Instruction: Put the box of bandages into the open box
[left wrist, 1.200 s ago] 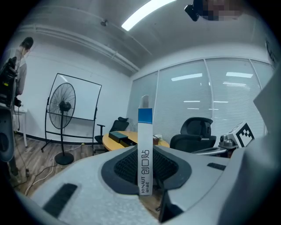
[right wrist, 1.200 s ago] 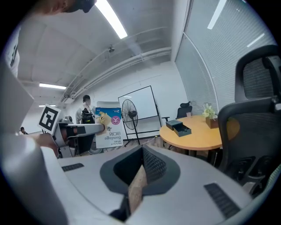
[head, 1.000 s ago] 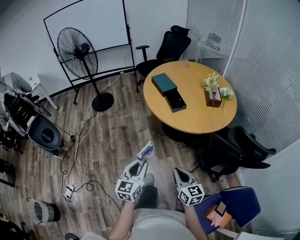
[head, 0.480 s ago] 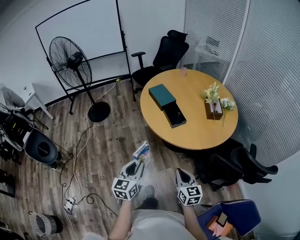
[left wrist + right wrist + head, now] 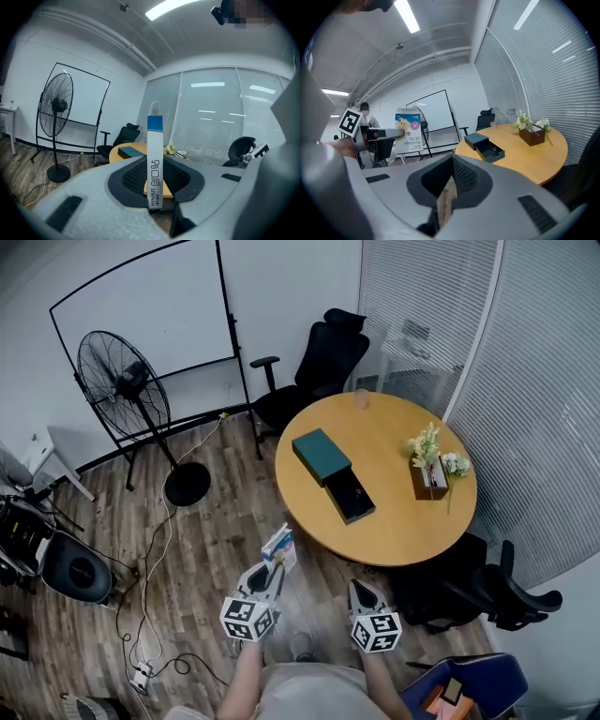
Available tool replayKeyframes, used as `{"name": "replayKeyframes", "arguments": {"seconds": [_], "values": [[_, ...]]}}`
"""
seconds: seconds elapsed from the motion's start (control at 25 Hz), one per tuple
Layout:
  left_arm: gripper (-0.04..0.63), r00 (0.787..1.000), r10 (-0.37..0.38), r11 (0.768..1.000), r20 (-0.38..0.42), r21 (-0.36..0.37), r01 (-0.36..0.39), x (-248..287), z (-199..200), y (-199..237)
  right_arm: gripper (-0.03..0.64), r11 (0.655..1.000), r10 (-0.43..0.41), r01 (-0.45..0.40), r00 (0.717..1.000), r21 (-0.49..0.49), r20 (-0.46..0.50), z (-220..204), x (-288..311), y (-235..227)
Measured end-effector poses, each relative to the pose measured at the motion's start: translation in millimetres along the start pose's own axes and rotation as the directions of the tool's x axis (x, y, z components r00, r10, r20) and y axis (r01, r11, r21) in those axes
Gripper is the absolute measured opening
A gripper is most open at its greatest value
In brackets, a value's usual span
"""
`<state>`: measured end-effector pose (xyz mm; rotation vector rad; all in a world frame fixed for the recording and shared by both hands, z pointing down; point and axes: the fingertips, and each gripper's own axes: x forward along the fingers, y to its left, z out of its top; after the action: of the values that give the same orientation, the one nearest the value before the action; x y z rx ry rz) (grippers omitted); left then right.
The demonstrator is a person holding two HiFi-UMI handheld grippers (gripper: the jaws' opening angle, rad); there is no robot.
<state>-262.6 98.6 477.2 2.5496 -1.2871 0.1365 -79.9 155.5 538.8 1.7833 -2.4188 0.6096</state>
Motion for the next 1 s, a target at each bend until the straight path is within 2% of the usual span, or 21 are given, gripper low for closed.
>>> {"name": "replayKeyframes", "arguments": {"seconds": [0.28,0.44,0.6,1.0], "values": [[0.080,0.997,-0.079,0.996,-0.004,-0.034,0.079,26.8,-0.6,32.3,-0.005,0.999,-0.050,0.050,0.998,0.000,-0.044,-6.9,38.0,8.7],[0.080,0.995,-0.101,0.993,-0.026,-0.059,0.100,35.0,-11.6,39.0,-0.005,0.997,-0.068,0.066,0.996,-0.027,-0.050,-9.5,39.7,11.1],[0.080,0.993,-0.115,0.991,-0.041,-0.078,0.112,45.1,-23.3,37.3,-0.005,0.998,-0.071,0.071,0.997,-0.003,-0.036,-10.7,43.7,1.4],[0.080,0.998,-0.058,0.993,-0.026,-0.108,0.055,68.3,-24.2,60.6,-0.005,1.000,0.005,-0.007,0.998,-0.028,-0.070,-3.4,84.4,-11.6]]}}
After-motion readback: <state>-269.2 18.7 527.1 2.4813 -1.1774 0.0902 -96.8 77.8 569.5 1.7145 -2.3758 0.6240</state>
